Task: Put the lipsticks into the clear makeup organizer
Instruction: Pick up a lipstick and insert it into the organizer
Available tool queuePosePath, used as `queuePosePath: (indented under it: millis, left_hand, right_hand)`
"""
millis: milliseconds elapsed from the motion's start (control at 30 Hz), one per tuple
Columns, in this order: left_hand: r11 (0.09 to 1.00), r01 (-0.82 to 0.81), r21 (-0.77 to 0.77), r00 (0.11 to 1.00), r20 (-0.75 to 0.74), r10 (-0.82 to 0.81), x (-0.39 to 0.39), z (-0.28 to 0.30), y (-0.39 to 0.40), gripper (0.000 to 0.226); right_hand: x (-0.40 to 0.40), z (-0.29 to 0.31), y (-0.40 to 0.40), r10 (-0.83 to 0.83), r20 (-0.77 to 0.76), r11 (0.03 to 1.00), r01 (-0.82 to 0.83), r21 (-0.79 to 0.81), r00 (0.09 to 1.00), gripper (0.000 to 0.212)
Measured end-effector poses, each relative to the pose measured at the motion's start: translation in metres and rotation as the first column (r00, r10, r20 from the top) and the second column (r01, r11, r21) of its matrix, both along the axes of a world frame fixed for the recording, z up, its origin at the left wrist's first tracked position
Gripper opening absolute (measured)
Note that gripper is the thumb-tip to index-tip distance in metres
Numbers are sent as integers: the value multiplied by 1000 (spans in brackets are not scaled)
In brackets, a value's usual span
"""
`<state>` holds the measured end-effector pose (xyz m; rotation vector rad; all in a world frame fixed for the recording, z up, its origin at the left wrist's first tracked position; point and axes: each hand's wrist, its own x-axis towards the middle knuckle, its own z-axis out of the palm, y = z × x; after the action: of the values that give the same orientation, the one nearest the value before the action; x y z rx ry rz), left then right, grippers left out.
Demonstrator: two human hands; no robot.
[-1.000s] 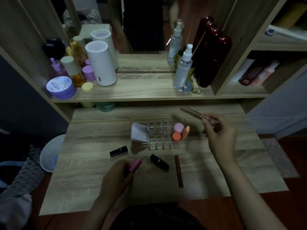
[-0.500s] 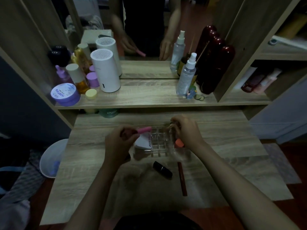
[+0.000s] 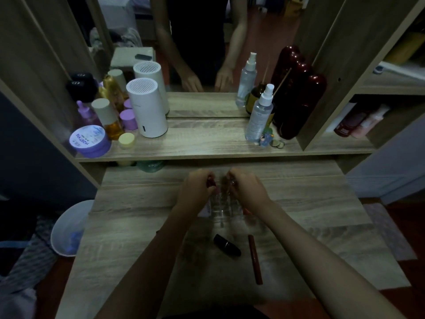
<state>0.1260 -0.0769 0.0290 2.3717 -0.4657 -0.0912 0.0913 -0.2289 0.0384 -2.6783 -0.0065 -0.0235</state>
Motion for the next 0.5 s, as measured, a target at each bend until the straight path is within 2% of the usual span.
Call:
queuePosePath:
  millis: [200,367,433,500]
  left_hand:
    - [998,24,56,1000,-9,-23,3,-5,-8,20]
    - [994,24,106,1000,2,-25,3,-9,-10,18]
    - [994,14,111,1000,10,-15,4,-10,-10,18]
    - [994,4,108,1000,18,-6,5,-13,-10,17]
  right_hand:
    - [1,0,1,20,14,999,-21,43,1000,20]
    - [-24,7,-8,0,51,998,-3,60,999,56]
    - [-43,14,-14,4,146,997,-16,79,989,53]
    - [-66,24,-19,11,250,995,-35,93,968,39]
